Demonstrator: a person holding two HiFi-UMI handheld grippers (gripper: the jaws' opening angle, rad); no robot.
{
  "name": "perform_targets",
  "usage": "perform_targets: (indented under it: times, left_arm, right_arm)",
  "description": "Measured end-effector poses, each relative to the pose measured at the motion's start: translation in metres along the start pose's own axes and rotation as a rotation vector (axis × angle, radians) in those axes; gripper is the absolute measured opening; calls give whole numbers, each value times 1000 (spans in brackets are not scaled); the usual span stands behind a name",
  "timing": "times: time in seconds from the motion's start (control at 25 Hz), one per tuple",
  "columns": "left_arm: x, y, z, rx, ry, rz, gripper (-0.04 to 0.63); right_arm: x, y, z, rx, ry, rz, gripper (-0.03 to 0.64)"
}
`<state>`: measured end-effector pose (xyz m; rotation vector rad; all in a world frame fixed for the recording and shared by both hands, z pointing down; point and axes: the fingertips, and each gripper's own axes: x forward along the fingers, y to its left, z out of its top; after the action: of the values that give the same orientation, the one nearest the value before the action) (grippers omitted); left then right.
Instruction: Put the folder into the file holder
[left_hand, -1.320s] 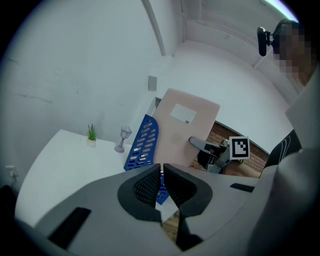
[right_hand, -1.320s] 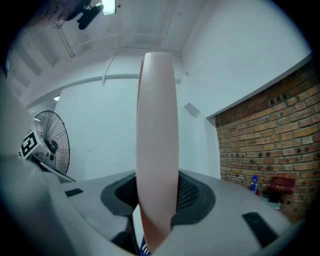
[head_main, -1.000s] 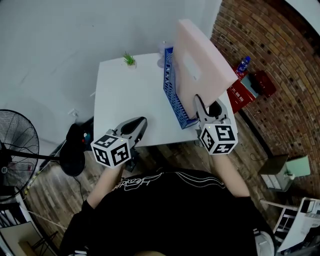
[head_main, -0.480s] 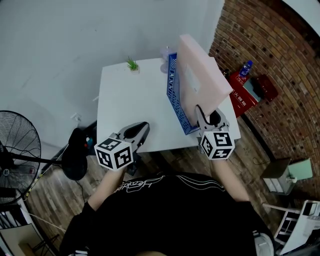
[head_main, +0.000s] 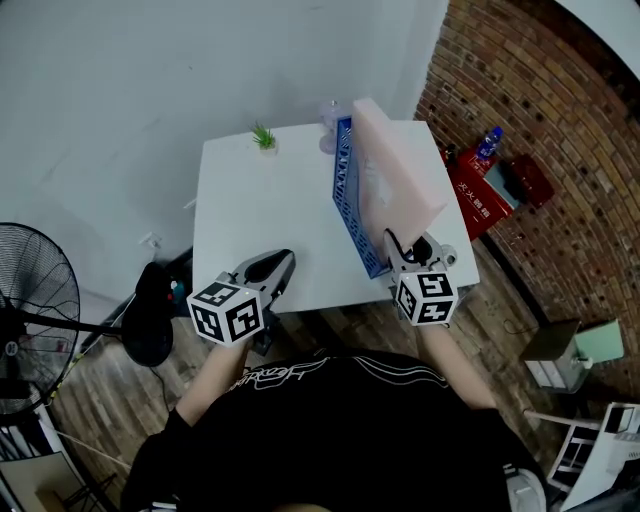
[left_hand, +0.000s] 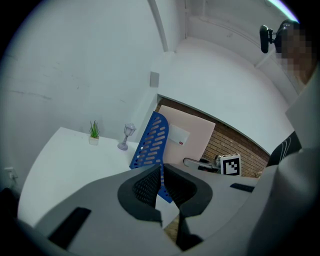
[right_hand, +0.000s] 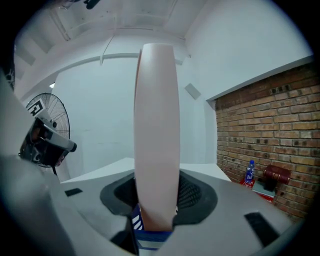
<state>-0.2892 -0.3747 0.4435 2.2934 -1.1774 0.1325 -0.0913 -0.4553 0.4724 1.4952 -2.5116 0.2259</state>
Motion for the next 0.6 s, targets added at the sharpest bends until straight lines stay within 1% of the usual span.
perform_targets:
  times: [0.24, 0.36, 0.44, 0.6]
  left_arm:
    - [3, 3, -9, -21, 7, 4, 41]
    - [3, 6, -13, -32, 7, 11, 42]
    - [4, 5, -15, -38, 4, 14, 41]
    - [5, -2, -17, -41, 0, 18, 41]
  right_arm:
    - [5, 5, -30, -1, 116, 28, 181]
    - [6, 6, -32, -5, 114, 35, 186]
    - [7, 5, -31, -10, 113, 42, 201]
    - [5, 9, -34, -21, 142, 81, 227]
